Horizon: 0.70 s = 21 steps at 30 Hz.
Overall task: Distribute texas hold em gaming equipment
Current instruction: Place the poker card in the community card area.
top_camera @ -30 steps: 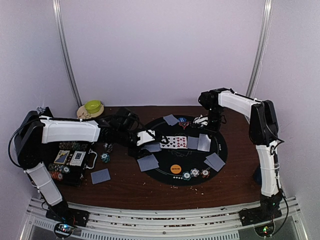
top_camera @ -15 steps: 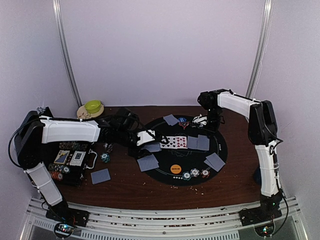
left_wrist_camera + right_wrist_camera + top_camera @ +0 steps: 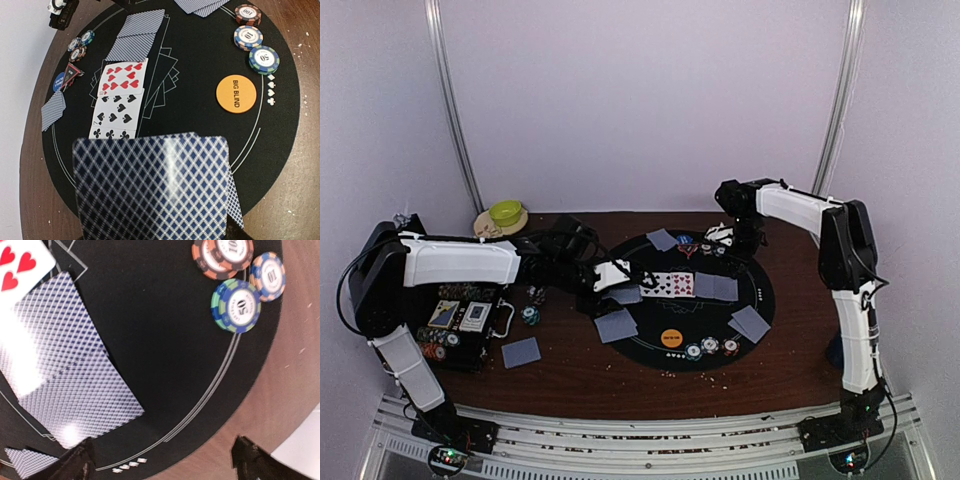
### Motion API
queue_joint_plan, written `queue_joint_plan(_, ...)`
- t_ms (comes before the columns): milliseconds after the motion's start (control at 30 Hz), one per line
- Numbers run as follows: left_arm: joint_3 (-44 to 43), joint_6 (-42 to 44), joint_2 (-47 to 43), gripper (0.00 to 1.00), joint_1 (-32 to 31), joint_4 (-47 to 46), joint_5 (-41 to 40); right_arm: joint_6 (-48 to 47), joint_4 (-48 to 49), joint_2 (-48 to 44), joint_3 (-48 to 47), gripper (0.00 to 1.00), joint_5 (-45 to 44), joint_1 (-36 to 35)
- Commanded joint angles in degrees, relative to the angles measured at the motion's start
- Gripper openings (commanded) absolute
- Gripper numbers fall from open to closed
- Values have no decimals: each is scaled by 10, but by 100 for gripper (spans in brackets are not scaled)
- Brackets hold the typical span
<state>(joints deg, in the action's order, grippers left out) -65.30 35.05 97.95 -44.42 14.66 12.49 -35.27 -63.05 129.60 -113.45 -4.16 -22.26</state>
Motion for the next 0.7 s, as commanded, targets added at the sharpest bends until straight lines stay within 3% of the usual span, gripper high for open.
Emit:
queue_joint_plan(0,-3,4,2,56,1,-19,-10,43,98,-94,57,100,-55,0)
queue_joint_plan(233,-17,0,7,56,10,-10,-19,89,256,-224,225,100,-108,28)
queue_joint_plan(467,-110,-13,52,56,39,47,-15,131,295,-298,309,100,-113,75)
queue_joint_plan(667,-133,-5,63,56,40,57,-17,159,336,-358,373,100,-121,96)
